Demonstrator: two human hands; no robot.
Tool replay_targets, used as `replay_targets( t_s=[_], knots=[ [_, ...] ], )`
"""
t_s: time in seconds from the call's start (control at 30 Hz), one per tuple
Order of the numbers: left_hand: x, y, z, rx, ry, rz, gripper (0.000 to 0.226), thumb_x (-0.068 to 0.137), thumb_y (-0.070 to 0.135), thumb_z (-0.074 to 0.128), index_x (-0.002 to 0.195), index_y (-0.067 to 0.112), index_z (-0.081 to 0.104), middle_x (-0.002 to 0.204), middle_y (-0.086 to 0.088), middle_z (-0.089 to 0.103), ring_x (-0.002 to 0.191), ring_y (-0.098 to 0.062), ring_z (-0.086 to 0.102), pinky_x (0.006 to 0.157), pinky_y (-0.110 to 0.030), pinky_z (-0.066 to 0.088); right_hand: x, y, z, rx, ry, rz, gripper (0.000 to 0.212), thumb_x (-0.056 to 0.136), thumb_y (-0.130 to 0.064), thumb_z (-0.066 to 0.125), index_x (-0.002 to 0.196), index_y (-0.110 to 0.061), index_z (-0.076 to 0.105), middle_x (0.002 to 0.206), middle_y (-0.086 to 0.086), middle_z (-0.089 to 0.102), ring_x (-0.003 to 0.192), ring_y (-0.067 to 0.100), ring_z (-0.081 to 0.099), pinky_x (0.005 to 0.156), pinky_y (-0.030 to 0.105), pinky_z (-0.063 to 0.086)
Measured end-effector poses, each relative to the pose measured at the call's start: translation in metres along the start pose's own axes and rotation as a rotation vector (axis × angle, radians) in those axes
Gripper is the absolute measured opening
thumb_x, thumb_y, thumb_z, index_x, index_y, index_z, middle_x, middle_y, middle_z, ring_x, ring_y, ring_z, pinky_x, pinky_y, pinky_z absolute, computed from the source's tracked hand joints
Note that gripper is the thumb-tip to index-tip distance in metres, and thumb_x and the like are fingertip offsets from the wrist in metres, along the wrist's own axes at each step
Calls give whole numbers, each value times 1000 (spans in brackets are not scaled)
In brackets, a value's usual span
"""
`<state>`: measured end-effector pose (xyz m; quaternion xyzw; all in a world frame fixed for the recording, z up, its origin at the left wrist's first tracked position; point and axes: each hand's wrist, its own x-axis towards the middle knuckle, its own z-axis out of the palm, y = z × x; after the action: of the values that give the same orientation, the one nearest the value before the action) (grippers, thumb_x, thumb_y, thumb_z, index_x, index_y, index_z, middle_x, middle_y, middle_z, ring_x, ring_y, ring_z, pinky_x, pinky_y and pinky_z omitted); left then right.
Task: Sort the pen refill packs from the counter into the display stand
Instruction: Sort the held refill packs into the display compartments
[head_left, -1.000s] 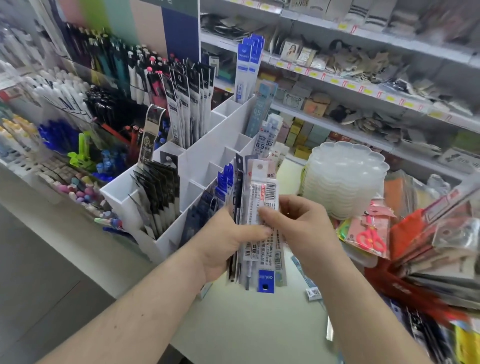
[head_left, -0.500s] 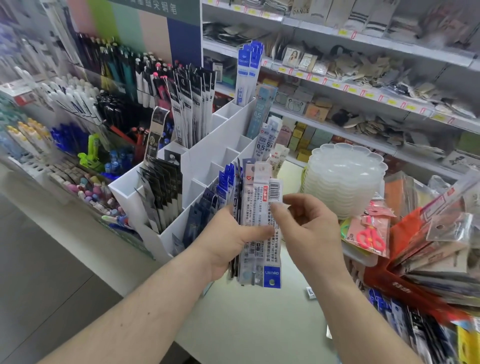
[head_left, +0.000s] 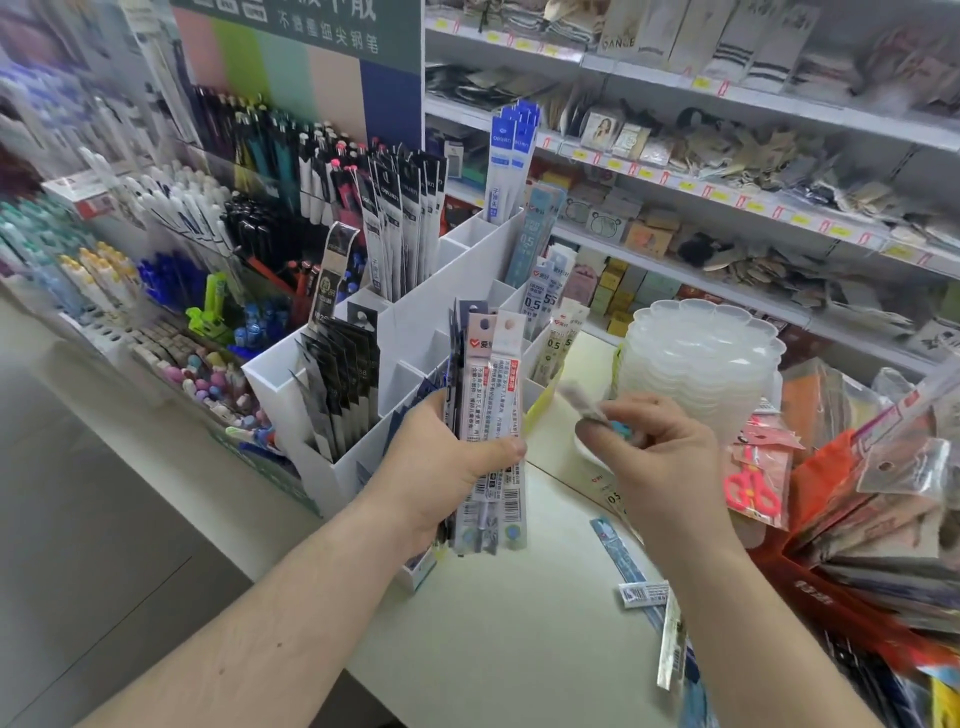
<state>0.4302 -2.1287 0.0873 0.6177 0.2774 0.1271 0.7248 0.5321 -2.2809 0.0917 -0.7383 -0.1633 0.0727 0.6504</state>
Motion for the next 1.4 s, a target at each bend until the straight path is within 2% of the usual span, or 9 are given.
replay_targets(
  t_s=[0.13,0.23,0.37,0.47,0.67,0.8,0.93,1.13,1.4],
  knots=[
    [-9,11,-16,1,58,37,36,76,-2,80,98,23,64,92,4,76,88,-13,72,73,-26,56,-2,12,10,-271,-80,-167,61,76,7,76,61,-51,70,110,-14,58,110,-3,44,86,1,31],
    [-15,16,-27,21,92,59,40,75,-2,80,105,21,65,98,0,76,95,-18,72,82,-36,57,-4,19,17,-233,-78,-156,68,79,12,69,57,-52,70,134,-14,49,125,-3,37,96,1,23],
    [-20,20,-33,37,121,76,39,76,-3,79,104,21,65,97,2,76,95,-17,72,84,-37,58,-6,27,24,18,-185,-23,67,81,23,52,56,-34,75,95,-16,73,89,-5,64,79,14,47],
    [-21,21,-41,49,140,86,39,78,-2,78,107,20,65,97,4,77,91,-12,73,73,-28,59,-5,31,27,79,-147,94,60,81,20,46,58,-28,76,69,-12,73,66,-2,62,67,15,46],
    [-25,21,-52,136,163,83,44,75,2,81,111,20,64,99,5,76,92,-10,72,71,-24,55,4,40,47,142,-91,263,17,81,-2,77,70,-14,71,60,-4,64,54,9,55,55,25,44],
    [-25,20,-55,184,171,73,48,76,6,82,118,19,63,106,6,75,97,-10,71,78,-28,55,11,46,59,240,-114,306,27,85,2,72,103,-14,59,69,4,61,60,14,58,59,26,49],
    [-24,21,-57,198,193,68,48,76,5,82,118,18,63,105,5,75,95,-9,72,76,-27,55,20,47,72,85,-168,151,5,87,2,70,86,-2,67,66,7,69,60,18,66,58,29,52],
    [-22,21,-56,208,204,63,49,76,6,82,119,19,62,107,6,74,98,-9,71,77,-27,55,36,46,93,-79,-150,14,22,85,-7,75,71,-23,67,69,-1,72,69,20,71,71,39,59],
    [-23,23,-53,220,219,69,46,76,7,82,114,25,62,102,11,73,88,1,69,65,-14,51,49,57,95,-282,-21,-421,11,79,-6,79,71,-4,72,67,12,70,63,32,65,60,48,56]
  ],
)
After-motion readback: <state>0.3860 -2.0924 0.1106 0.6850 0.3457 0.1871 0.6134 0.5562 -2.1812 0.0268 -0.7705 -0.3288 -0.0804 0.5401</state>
